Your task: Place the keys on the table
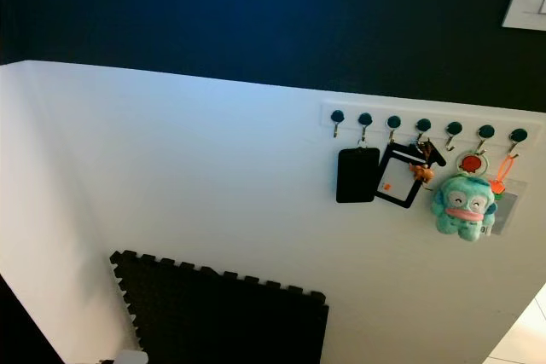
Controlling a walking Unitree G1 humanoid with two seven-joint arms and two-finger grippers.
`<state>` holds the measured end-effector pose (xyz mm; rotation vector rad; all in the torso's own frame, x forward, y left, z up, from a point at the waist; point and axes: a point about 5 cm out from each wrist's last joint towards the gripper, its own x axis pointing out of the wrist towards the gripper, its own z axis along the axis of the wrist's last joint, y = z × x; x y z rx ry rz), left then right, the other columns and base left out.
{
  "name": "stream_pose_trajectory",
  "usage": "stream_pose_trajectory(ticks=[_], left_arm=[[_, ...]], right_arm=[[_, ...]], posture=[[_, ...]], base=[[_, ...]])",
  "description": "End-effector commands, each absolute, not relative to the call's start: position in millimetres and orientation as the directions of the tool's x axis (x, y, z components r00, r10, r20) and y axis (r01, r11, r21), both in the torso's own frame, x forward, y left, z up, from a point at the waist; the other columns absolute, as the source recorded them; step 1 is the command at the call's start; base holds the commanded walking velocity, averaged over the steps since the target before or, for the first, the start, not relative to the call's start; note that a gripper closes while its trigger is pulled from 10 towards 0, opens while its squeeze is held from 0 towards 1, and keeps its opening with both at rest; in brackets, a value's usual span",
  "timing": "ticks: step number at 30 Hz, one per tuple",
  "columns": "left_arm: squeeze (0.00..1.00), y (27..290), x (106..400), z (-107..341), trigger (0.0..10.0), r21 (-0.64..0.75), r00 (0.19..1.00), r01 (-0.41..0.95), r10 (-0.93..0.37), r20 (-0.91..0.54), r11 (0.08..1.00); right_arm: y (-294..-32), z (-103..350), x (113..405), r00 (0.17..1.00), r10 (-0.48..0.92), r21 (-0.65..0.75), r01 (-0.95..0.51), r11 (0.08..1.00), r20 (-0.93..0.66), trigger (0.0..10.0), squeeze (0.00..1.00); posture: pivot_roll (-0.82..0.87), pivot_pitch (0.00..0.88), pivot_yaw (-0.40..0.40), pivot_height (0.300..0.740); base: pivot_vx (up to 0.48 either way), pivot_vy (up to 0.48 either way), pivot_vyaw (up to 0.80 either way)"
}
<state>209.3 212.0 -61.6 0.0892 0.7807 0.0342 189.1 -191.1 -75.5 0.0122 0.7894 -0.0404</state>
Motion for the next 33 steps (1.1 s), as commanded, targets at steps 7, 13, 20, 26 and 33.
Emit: stream_pose_trajectory(ticks=[7, 13, 20, 26, 33], left_arm=[[0.00, 202, 215, -60, 10.0, 0.038, 0.725, 0.013, 0.017, -0.688, 0.999], [0.00, 203, 218, -58, 10.0, 0.044, 0.725, 0.014, 0.020, -0.688, 0.999], [0.00, 204, 221, -56, 10.0, 0.050, 0.727, 0.033, 0.011, -0.686, 0.998], [0.00, 200, 223, -56, 10.0, 0.048, 0.734, 0.037, 0.005, -0.680, 0.998], [0.00, 198, 222, -56, 10.0, 0.045, 0.734, 0.038, 0.003, -0.679, 0.998]], right_arm=[[-200, -75, 187, 0.700, -0.065, -0.013, 0.079, 0.997, -0.711, 10.0, 0.00], [-200, -74, 190, 0.701, -0.065, -0.011, 0.081, 0.997, -0.710, 10.0, 0.00], [-201, -73, 191, 0.705, -0.066, -0.009, 0.085, 0.996, -0.706, 10.0, 0.00], [-202, -74, 189, 0.706, -0.074, -0.009, 0.095, 0.995, -0.705, 10.0, 0.00], [-202, -74, 188, 0.706, -0.077, -0.009, 0.100, 0.995, -0.704, 10.0, 0.00]], posture=[[0.07, 0.017, -0.044, 0.740], [0.08, 0.001, -0.043, 0.740], [0.07, 0.000, -0.033, 0.740], [0.06, 0.005, -0.025, 0.740], [0.05, 0.011, -0.017, 0.740]], base=[[0.000, 0.000, 0.00], [0.000, 0.000, 0.00], [0.000, 0.000, -0.28], [0.000, 0.000, -0.80], [0.000, 0.000, -0.80]])
